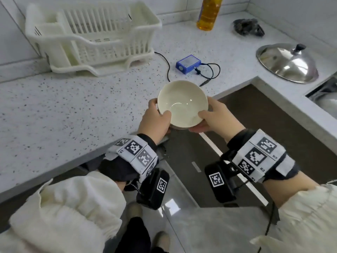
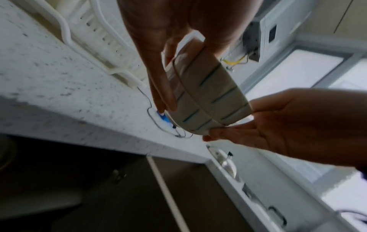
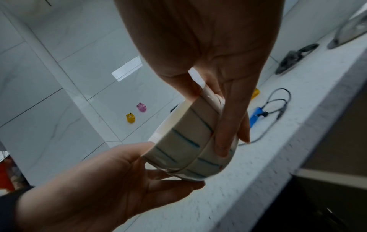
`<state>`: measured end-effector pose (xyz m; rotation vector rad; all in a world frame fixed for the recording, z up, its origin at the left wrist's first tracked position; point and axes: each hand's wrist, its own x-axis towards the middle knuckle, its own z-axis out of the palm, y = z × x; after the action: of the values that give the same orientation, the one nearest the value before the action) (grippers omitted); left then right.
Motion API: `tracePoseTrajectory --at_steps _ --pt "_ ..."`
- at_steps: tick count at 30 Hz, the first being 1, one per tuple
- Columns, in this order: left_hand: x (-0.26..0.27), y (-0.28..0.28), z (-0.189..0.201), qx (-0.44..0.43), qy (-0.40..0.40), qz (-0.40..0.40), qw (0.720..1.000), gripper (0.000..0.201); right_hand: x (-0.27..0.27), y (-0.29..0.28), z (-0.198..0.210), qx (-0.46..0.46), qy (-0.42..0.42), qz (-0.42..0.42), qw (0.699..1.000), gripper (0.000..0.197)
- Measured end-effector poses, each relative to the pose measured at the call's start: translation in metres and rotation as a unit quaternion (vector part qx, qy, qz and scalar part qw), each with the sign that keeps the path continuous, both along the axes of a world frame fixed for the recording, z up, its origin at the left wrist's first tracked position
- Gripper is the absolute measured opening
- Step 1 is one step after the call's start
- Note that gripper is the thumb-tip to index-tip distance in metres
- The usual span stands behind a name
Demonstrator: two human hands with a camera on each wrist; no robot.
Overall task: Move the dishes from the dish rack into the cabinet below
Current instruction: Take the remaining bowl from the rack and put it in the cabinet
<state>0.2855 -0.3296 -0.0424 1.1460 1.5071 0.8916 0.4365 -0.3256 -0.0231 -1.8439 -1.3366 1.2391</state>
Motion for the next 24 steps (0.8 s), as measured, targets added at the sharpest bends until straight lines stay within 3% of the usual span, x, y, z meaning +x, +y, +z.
tracePoseTrajectory --at_steps 3,12,17,24 --pt "0.003 -0.019 -0.032 -0.021 0.045 -0.039 0.998 0.046 0.008 -0.023 -0.033 -0.049 0.025 -0.016 0.998 0.055" --pt "-0.016 -0.033 -0.145 -0.135 0.013 -0.023 0.99 0.051 -0.016 -0.041 -0.146 -0.15 0.094 -0.045 0.983 0.057" --pt "-0.032 -0.014 -0.212 -0.179 0.005 -0.01 0.984 0.05 -0.035 -0.021 -0.222 -0.202 0.141 -0.083 0.966 0.058" --pt "-0.045 0.03 -0.311 -0.189 -0.048 0.039 0.98 0.06 -0.056 0.035 -0.315 -0.214 0.142 -0.096 0.962 0.057"
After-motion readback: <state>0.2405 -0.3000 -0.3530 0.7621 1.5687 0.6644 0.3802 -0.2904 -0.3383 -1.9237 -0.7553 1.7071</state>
